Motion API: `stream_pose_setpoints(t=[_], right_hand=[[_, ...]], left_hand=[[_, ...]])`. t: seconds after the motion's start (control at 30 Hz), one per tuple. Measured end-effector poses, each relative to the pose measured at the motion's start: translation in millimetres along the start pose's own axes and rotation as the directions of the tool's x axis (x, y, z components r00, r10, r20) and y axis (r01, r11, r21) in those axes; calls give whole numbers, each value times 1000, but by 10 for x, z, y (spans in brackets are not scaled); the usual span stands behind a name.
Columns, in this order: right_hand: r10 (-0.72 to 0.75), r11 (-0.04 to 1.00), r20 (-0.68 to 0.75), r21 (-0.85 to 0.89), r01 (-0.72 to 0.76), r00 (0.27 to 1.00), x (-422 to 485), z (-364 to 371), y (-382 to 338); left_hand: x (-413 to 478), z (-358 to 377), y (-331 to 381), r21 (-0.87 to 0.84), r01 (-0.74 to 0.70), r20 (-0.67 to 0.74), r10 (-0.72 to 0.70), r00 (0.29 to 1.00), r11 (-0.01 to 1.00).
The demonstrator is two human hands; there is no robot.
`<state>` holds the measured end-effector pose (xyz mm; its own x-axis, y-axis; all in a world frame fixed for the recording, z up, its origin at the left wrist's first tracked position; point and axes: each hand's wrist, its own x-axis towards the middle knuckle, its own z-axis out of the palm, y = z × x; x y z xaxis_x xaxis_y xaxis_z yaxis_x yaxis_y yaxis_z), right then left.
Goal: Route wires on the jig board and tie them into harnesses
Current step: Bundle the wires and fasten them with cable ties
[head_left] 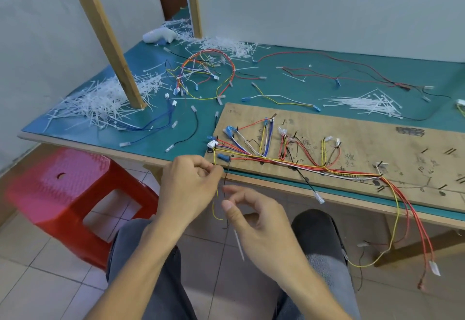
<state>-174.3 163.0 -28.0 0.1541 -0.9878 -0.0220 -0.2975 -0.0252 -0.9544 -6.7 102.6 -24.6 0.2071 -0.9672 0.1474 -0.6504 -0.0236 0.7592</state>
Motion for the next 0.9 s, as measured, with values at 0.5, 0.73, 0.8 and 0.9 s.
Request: stream_pose_setpoints(t=[0.5, 0.73, 0.8, 0.9], right_hand=[[45, 991, -27, 128, -42, 999, -119, -569, -146], [-49, 975, -193, -222, 5, 980, 19, -961, -129], [-76, 965, -203, -260, 21, 976, 6, -963, -114], [-101, 949, -217, -315, 28, 971, 2, -976, -84]], left_hand=[[-239, 45, 160, -9, -275, -103, 273, 957, 961], [-636, 496, 218, 269, -547, 130, 533, 836, 793], [-619, 551, 260, 277, -521, 117, 510, 852, 808], [-579, 607, 285, 315, -495, 87, 495, 864, 810]])
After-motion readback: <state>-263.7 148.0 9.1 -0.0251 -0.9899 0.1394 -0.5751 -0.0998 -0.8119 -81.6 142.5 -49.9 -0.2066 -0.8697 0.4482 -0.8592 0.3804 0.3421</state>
